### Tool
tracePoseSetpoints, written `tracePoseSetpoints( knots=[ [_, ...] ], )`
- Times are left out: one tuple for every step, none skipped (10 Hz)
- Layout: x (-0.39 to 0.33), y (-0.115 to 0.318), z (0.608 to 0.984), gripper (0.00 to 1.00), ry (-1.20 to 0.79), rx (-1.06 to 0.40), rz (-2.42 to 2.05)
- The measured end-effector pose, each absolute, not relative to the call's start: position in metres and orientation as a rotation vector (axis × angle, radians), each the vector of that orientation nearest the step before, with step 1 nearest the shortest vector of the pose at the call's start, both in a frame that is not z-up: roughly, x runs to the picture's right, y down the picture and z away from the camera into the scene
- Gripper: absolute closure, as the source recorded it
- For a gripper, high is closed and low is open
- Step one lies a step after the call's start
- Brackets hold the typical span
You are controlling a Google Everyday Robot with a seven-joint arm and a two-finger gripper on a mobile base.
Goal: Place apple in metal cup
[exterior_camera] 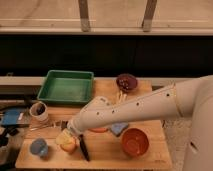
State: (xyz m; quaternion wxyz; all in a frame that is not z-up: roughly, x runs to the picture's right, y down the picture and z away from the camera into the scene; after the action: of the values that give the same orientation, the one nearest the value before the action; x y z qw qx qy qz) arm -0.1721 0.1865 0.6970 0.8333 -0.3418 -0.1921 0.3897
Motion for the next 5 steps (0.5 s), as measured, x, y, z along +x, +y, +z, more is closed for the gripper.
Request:
tracePoseSetpoints(
  knots=[
    [-0.165,0.169,0.701,0.2,-0.4,-0.678,0.829],
    [-0.159,0.148,0.708,0.2,-0.388,-0.637,0.825],
    [-0.153,0.128,0.715,0.2,-0.377,-0.604,0.82],
    [-0.145,0.107,0.722,0.2,-0.367,-0.571,0.817],
    [-0.137,0.093,0.728,0.2,-0.36,-0.549,0.821]
  ],
)
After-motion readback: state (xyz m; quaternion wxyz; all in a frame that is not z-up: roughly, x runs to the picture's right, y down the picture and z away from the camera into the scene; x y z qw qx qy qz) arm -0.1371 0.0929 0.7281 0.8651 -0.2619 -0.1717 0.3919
